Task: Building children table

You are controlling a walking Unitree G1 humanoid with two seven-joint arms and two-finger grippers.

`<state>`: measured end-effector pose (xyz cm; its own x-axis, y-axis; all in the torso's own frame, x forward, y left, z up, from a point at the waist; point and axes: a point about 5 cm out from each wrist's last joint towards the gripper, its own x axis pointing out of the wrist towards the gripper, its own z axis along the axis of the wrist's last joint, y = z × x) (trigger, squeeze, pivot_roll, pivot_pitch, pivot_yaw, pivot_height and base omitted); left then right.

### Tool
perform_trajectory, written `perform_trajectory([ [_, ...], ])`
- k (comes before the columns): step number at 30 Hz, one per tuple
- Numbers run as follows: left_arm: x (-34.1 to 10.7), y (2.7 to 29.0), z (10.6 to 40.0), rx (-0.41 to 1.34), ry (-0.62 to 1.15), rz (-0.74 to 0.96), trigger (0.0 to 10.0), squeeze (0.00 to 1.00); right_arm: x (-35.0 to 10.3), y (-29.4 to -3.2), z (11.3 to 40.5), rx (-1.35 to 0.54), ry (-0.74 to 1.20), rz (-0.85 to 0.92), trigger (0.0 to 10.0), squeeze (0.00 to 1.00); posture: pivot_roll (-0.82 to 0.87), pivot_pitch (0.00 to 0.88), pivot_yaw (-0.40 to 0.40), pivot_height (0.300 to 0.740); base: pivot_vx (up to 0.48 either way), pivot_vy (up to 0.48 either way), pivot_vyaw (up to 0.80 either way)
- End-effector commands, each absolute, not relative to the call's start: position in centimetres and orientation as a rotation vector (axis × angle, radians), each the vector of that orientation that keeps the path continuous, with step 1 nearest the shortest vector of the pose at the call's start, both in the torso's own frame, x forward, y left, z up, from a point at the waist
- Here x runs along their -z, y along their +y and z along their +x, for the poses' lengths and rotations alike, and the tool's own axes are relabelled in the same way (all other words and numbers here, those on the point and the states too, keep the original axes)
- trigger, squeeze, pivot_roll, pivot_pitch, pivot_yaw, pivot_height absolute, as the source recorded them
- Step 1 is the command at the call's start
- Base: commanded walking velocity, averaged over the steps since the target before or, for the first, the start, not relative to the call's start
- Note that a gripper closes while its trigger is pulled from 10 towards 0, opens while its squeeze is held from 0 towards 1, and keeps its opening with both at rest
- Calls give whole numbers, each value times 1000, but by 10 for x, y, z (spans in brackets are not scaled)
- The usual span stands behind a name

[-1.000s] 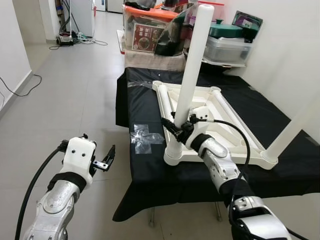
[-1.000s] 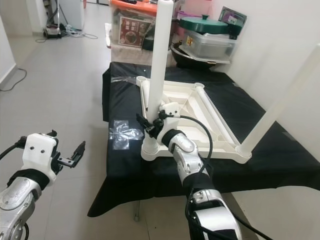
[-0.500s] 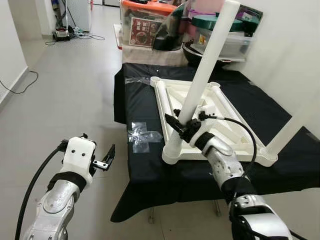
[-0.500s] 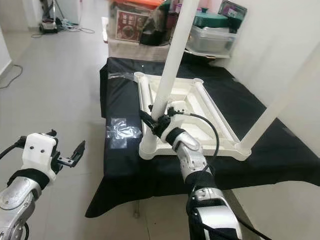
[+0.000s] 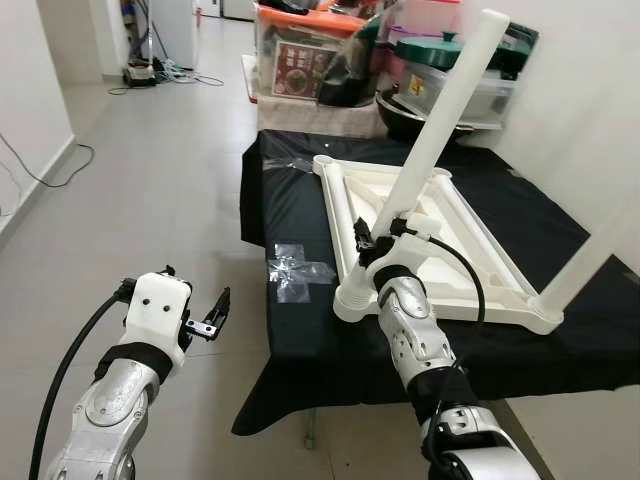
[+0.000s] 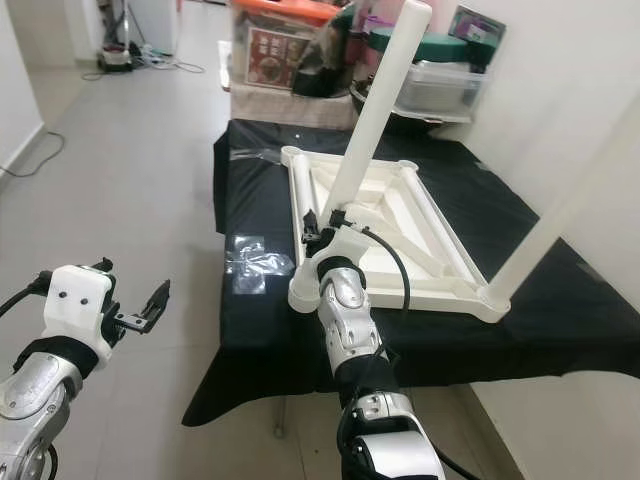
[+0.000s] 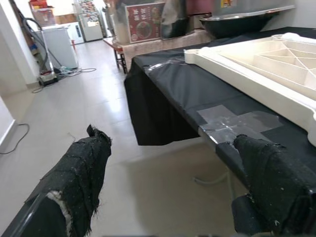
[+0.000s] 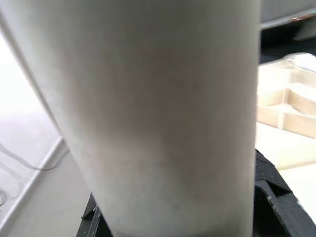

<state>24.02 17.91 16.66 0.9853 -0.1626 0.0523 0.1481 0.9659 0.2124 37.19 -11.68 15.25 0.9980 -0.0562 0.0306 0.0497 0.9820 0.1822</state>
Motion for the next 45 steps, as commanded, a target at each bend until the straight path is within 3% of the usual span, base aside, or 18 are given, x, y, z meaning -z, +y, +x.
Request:
perform_trajectory([
  [1, -165, 178, 242, 164, -67, 196, 10000, 0, -129, -138, 367, 154, 67, 156, 10000, 0, 149, 0, -142, 740, 0, 0, 0],
  [10, -165, 177, 242, 163, -67, 198, 10000, 0, -129, -121, 362, 96, 98, 130, 10000, 0, 148, 0, -146, 740, 0, 0, 0],
  [17, -164, 178, 241, 161, -67, 201, 10000, 0, -141, -113, 359, 11, 15, 154, 10000, 0, 146, 0, -144, 740, 0, 0, 0],
  [21, -165, 178, 242, 166, -66, 195, 10000, 0, -152, -107, 365, -79, 32, 252, 10000, 0, 141, 0, -142, 740, 0, 0, 0],
  [25, -165, 175, 243, 198, -66, 192, 10000, 0, -185, -110, 391, -168, 142, 450, 10000, 0, 136, 0, -137, 740, 0, 0, 0],
  [36, -168, 178, 240, 221, -67, 199, 10000, 0, -222, -125, 408, -190, 134, 523, 10000, 0, 141, 0, -143, 740, 0, 0, 0],
  [45, -173, 174, 225, 441, -47, 182, 10000, 0, -240, -111, 411, -314, 153, 567, 10000, 0, 150, 0, -144, 740, 0, 0, 0],
])
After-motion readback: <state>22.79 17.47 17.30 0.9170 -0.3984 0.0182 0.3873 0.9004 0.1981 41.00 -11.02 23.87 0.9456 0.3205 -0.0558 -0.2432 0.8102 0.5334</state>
